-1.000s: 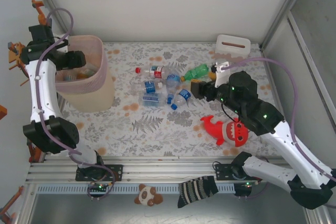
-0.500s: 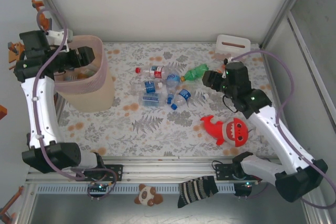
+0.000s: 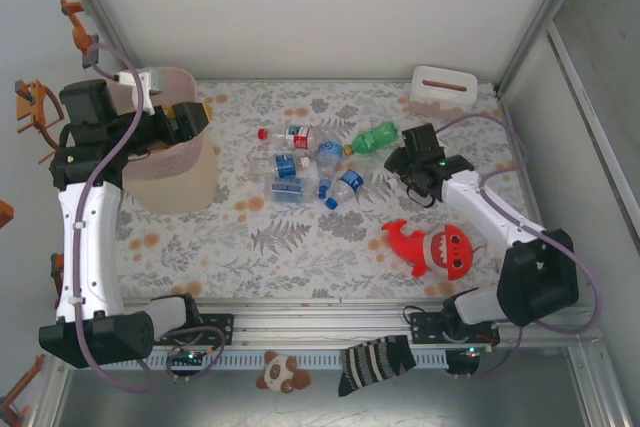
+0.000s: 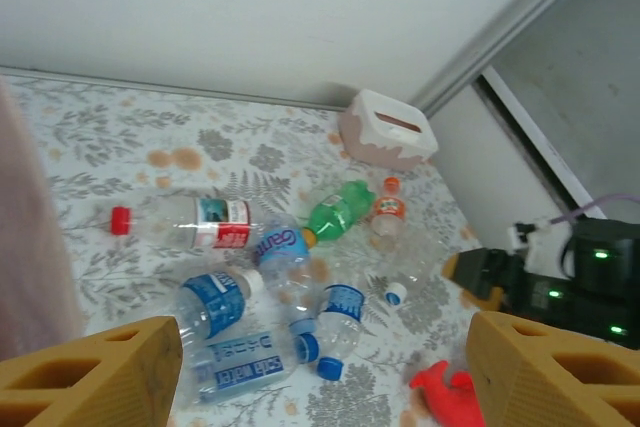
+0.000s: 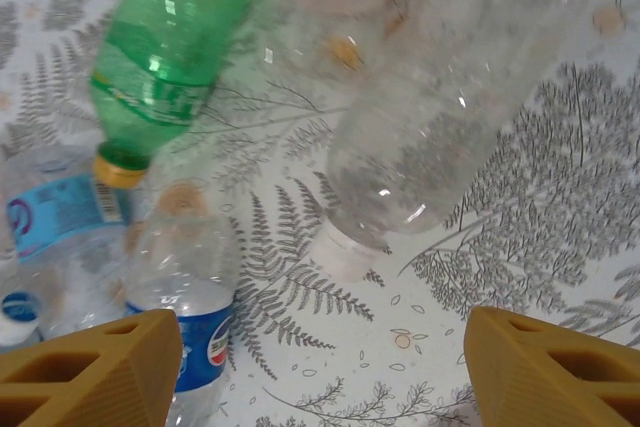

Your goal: Put the plastic bottles in the bin

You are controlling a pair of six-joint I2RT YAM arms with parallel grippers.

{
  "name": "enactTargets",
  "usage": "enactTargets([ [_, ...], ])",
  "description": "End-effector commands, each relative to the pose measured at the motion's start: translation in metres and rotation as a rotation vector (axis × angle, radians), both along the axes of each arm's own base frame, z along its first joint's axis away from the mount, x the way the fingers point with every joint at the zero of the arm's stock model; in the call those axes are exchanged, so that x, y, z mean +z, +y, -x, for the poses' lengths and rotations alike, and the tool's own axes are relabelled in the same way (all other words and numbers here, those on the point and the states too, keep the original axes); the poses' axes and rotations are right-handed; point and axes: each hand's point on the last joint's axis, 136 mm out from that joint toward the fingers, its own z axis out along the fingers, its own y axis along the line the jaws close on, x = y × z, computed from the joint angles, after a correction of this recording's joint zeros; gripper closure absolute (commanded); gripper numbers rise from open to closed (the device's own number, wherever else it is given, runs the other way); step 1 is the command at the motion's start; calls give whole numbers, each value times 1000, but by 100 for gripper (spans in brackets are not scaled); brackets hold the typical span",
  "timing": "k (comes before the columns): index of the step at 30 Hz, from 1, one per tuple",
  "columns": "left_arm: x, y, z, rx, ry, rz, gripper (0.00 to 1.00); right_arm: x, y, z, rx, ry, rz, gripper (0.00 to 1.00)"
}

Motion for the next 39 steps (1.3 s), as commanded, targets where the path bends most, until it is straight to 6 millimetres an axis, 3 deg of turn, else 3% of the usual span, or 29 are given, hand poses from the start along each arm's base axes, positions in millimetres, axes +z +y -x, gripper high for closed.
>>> enactTargets([
  [1,6,-11,3,-36,-19,39,25,-17,3,-6,-161,2,-111,28],
  [16,2,-16,3,-49,-15,48,25,-67,18,-29,-369,-48,-249,37],
  [28,1,-17,3,-54,-10,49,25,-104,9,-30,-436,-48,-211,49],
  [39,9,-20,4,-64,-26,66,25,-94,-3,-21,-432,-76,-161,66],
])
